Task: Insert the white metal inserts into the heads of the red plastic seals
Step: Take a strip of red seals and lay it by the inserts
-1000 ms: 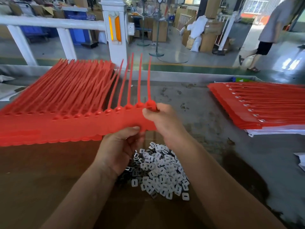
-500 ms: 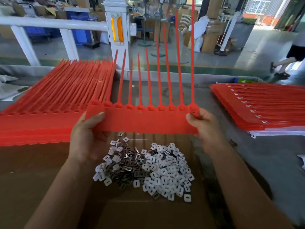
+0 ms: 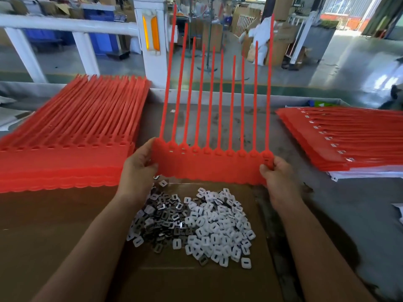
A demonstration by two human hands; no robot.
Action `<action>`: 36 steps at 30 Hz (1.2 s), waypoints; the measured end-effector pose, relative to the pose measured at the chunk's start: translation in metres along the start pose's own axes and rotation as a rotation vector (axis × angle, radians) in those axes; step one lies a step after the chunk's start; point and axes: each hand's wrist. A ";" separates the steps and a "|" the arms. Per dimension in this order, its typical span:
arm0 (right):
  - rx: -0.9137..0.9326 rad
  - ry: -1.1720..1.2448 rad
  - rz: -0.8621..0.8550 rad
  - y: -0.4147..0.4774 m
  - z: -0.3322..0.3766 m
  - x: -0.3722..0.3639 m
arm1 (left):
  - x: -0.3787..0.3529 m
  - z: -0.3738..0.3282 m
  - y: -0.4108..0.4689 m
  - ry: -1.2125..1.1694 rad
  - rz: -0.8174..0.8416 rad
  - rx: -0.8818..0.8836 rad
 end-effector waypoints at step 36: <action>0.292 -0.981 0.358 -0.005 -0.024 -0.014 | 0.012 0.003 -0.018 0.765 0.160 0.095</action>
Point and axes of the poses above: each hand's wrist, its own y-axis towards the middle knuckle, its own x-axis out of the back of the hand, z = x × y, and after that the axes turned 14 degrees about y, right-handed
